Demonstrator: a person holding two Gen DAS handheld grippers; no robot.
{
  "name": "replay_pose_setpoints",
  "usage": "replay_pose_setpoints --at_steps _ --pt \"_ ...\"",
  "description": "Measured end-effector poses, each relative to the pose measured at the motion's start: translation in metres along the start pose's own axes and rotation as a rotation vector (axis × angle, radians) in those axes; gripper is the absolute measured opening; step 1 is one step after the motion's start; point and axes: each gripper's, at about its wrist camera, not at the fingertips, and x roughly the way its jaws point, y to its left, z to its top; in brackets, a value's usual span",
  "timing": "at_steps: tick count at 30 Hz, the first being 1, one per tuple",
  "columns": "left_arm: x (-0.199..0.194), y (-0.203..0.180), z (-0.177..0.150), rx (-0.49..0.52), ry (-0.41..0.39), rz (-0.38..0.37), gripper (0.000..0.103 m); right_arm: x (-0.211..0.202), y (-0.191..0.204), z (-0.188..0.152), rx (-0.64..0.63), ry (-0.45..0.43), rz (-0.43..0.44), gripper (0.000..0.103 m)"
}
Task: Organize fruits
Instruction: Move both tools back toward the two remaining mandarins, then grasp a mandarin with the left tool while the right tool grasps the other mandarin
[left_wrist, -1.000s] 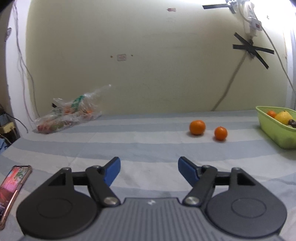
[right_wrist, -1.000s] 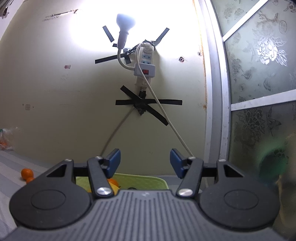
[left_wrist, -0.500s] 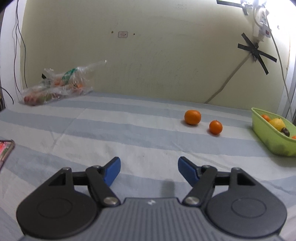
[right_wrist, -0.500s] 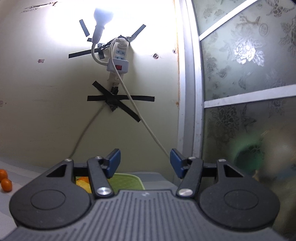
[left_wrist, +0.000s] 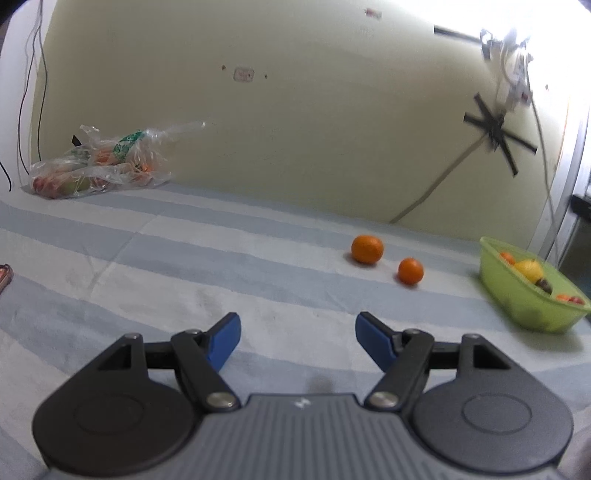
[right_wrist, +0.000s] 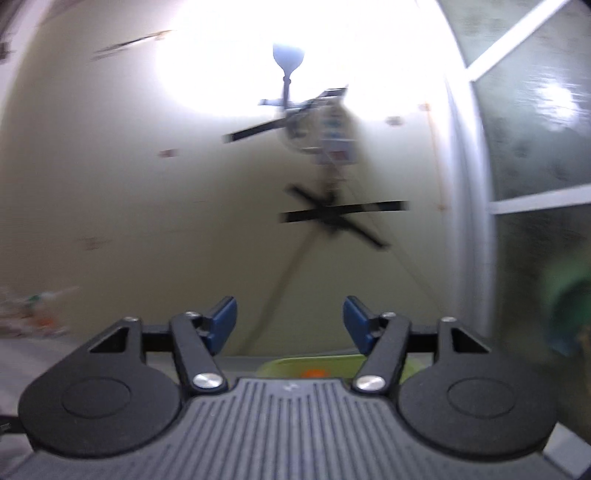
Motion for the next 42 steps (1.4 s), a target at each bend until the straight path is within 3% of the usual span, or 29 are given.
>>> replay_pose_setpoints --at_steps 5,8,12,15,18,21,24,28,30,32,34,36,42 --pt "-0.013 0.001 -0.003 0.005 -0.09 -0.031 0.071 0.005 0.05 -0.014 -0.137 0.136 0.24 0.071" --pt "-0.014 -0.002 -0.002 0.026 -0.109 -0.052 0.071 0.008 0.065 -0.031 -0.22 0.266 0.301 0.069" --pt "-0.007 0.002 0.002 0.005 -0.067 -0.094 0.068 0.026 0.062 -0.041 -0.199 0.39 0.314 0.067" --pt "0.006 0.01 0.011 -0.03 -0.021 -0.173 0.068 0.049 0.057 -0.041 -0.141 0.445 0.314 0.058" --pt "0.026 0.009 0.035 0.01 -0.01 -0.186 0.068 0.074 0.058 -0.038 -0.088 0.483 0.328 0.058" --pt "0.059 0.006 0.067 0.019 0.032 -0.268 0.068 0.095 0.063 -0.042 -0.087 0.508 0.322 0.058" --pt "0.102 -0.008 0.088 0.075 0.068 -0.286 0.068 0.115 0.065 -0.046 -0.081 0.53 0.325 0.058" --pt "0.149 -0.031 0.091 0.157 0.127 -0.299 0.068 0.136 0.066 -0.052 -0.061 0.573 0.317 0.058" --pt "0.164 -0.039 0.086 0.191 0.159 -0.283 0.06 0.145 0.064 -0.054 -0.034 0.605 0.319 0.058" --pt "0.177 -0.038 0.082 0.184 0.214 -0.271 0.044 0.147 0.06 -0.055 -0.004 0.629 0.32 0.054" --pt "0.181 -0.034 0.084 0.147 0.221 -0.282 0.038 0.145 0.058 -0.055 0.002 0.626 0.311 0.048" --pt "0.18 -0.035 0.082 0.151 0.218 -0.281 0.037 0.143 0.061 -0.055 -0.019 0.62 0.306 0.032" --pt "0.135 -0.034 0.064 0.159 0.205 -0.284 0.037 0.125 0.059 -0.051 -0.012 0.623 0.344 0.031"
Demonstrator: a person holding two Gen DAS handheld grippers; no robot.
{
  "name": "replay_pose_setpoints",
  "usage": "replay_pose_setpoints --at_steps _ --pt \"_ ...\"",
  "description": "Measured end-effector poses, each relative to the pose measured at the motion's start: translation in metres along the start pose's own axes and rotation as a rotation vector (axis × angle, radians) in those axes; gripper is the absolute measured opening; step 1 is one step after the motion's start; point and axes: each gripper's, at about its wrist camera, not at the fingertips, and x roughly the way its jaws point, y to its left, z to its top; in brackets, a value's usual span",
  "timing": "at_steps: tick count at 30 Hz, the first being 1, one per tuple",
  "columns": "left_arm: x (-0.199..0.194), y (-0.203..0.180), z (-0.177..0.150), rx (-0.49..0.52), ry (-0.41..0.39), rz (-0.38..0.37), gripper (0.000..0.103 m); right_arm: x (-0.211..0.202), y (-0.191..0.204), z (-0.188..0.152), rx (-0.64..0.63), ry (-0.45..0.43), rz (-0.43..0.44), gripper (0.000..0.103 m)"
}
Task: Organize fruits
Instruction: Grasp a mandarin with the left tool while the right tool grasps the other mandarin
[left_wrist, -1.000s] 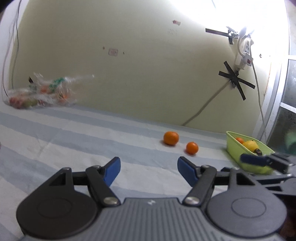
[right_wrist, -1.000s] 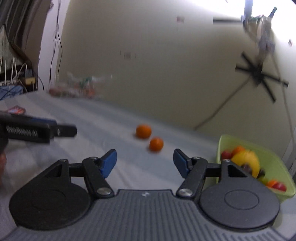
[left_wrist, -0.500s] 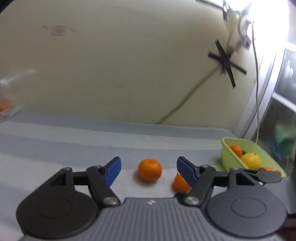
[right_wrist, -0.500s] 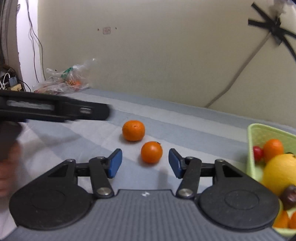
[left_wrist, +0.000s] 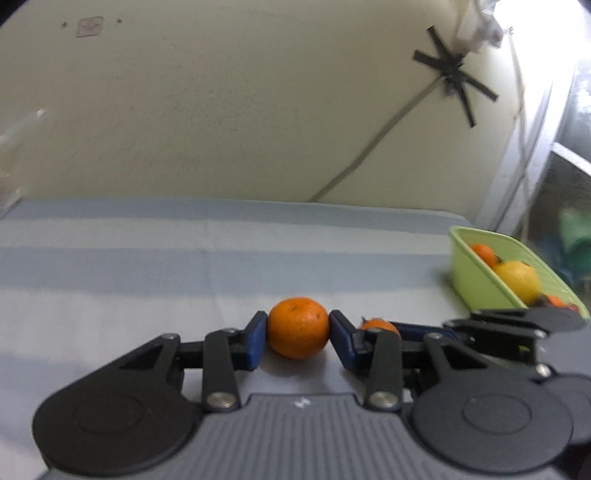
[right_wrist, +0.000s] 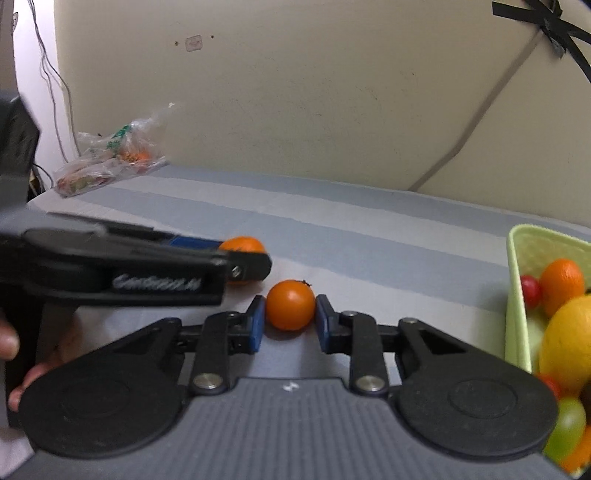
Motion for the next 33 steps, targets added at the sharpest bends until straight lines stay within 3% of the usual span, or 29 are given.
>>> replay_pose_setpoints --at_steps 5,9,12,14,23,33 --pt "-0.054 -0.011 -0.04 -0.019 -0.004 0.003 0.037 -0.047 0.014 -0.034 -0.054 -0.042 0.061 0.031" --pt "-0.087 -0.028 -0.073 -0.046 -0.011 0.012 0.037 -0.081 0.024 -0.064 -0.121 -0.101 0.024 0.031" --pt "-0.102 -0.044 -0.088 -0.008 -0.056 0.058 0.038 -0.096 0.019 -0.075 -0.091 -0.099 0.022 0.031" --pt "-0.106 -0.055 -0.09 0.026 -0.076 0.089 0.038 -0.106 0.014 -0.08 -0.08 -0.11 0.009 0.031" --pt "-0.109 -0.092 -0.083 0.086 -0.147 0.082 0.037 -0.121 -0.006 -0.091 -0.043 -0.164 -0.038 0.031" --pt "-0.096 -0.089 -0.087 0.087 -0.106 0.211 0.041 -0.12 -0.026 -0.093 0.085 -0.138 0.047 0.031"
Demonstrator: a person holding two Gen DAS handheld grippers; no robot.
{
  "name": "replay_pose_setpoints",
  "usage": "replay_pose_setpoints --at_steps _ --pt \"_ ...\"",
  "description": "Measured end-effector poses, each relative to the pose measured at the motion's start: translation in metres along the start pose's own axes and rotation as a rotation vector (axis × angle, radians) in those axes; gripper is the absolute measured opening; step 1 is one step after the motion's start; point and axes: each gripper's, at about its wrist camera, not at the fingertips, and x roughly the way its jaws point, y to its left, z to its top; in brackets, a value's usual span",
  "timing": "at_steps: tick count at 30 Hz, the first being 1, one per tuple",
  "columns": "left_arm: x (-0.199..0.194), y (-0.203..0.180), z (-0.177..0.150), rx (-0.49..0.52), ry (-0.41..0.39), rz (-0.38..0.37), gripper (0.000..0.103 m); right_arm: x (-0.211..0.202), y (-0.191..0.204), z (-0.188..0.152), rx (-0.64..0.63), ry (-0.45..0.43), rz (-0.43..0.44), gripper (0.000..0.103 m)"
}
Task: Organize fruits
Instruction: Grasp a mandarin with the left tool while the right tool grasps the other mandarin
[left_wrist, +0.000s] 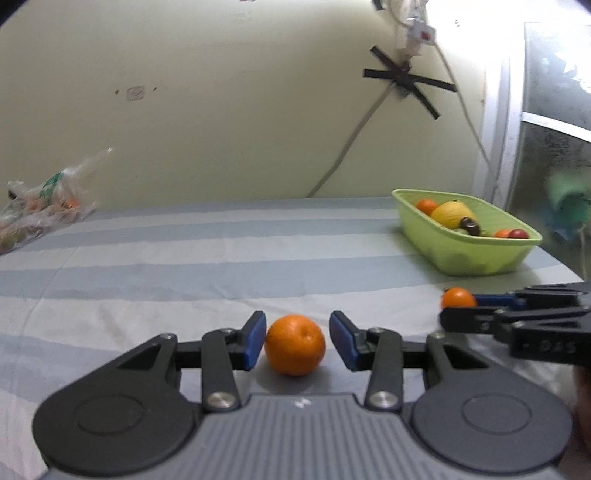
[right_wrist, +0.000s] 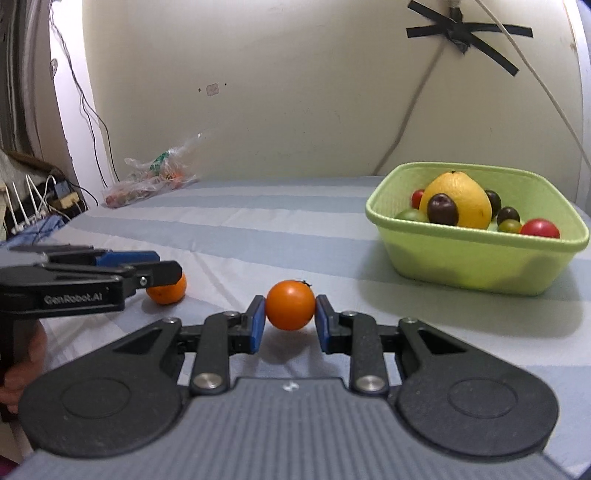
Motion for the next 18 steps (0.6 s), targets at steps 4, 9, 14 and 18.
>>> replay_pose_setpoints --at_steps 4,9,14,18 --pt "0.007 -0.002 -0.004 0.016 0.016 0.029 0.049 -0.003 -0.001 0.0 0.018 -0.011 -0.001 0.031" --pt "0.012 -0.005 -0.003 0.022 0.031 0.035 0.054 -0.002 -0.001 -0.002 0.018 -0.004 -0.007 0.031" --pt "0.014 0.0 -0.003 0.005 0.036 0.05 0.038 0.0 -0.004 0.0 0.02 0.001 -0.013 0.031" --pt "0.011 0.005 -0.005 -0.024 0.028 0.029 0.037 0.002 -0.005 0.0 0.023 0.003 -0.023 0.031"
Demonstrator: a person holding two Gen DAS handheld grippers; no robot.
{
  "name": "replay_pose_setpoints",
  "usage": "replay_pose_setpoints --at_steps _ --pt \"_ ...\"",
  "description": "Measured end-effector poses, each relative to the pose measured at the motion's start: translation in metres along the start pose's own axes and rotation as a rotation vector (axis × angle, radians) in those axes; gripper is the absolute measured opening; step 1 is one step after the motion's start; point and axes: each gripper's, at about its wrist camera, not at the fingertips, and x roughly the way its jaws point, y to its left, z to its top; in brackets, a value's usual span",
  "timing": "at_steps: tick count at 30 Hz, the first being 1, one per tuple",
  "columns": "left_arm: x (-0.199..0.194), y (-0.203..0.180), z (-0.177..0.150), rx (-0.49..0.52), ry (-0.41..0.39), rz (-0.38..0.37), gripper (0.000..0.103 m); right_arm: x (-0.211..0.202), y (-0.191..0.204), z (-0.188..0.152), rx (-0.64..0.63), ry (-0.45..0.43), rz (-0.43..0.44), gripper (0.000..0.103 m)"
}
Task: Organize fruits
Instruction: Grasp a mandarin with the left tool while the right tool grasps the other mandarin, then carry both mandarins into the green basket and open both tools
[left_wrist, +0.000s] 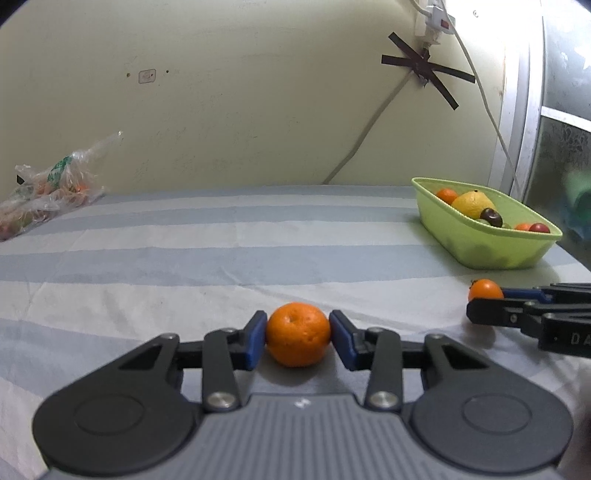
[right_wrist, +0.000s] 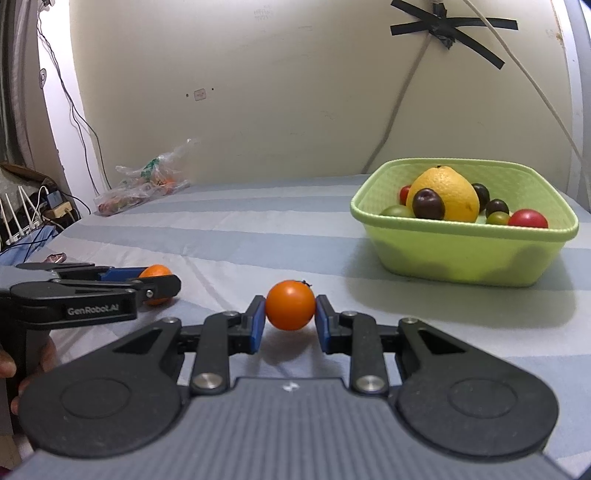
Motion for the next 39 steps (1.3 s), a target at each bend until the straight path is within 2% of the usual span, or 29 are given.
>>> replay_pose_setpoints --at_steps 5,8,12,17,20,24,28,31,33,34,35,36,38,39 --pt "-0.008 0.006 -0.004 -0.026 -0.034 -0.055 0.037 0.0 -0.001 -0.001 -0.003 -0.009 -0.016 0.031" --pt "-0.013 0.005 -0.005 -0.009 -0.065 -0.08 0.037 -0.001 -0.003 -0.001 0.004 -0.021 -0.029 0.031" --pt "-0.013 -0.001 -0.004 -0.001 -0.062 -0.117 0.037 -0.003 -0.002 -0.002 -0.004 -0.038 -0.033 0.031" --pt "-0.003 -0.019 0.019 0.007 -0.056 -0.207 0.037 -0.02 -0.008 0.003 -0.007 -0.13 -0.042 0.031" --pt "0.01 -0.037 0.044 0.027 -0.065 -0.274 0.037 -0.028 -0.019 0.017 -0.03 -0.194 -0.11 0.031" --pt "0.035 -0.067 0.081 0.031 -0.068 -0.361 0.037 -0.028 -0.054 0.037 -0.008 -0.268 -0.224 0.031" --pt "0.071 -0.095 0.106 0.041 -0.044 -0.399 0.037 -0.007 -0.09 0.056 0.064 -0.249 -0.31 0.032" --pt "0.098 -0.109 0.116 0.037 -0.01 -0.413 0.038 0.008 -0.104 0.06 0.1 -0.235 -0.333 0.032" --pt "0.112 -0.116 0.119 0.046 0.0 -0.416 0.038 0.015 -0.113 0.058 0.128 -0.231 -0.327 0.038" --pt "0.119 -0.119 0.12 0.05 0.007 -0.419 0.038 0.016 -0.115 0.057 0.133 -0.229 -0.326 0.048" --pt "0.125 -0.121 0.121 0.049 0.015 -0.426 0.04 0.015 -0.115 0.056 0.132 -0.23 -0.329 0.052" --pt "0.13 -0.123 0.122 0.043 0.014 -0.426 0.043 0.014 -0.116 0.056 0.13 -0.24 -0.342 0.052" --pt "0.14 -0.124 0.126 0.026 0.018 -0.425 0.059 0.014 -0.116 0.056 0.142 -0.25 -0.354 0.054" --pt "0.144 -0.125 0.127 0.017 0.015 -0.421 0.059 0.012 -0.118 0.056 0.16 -0.255 -0.344 0.054"
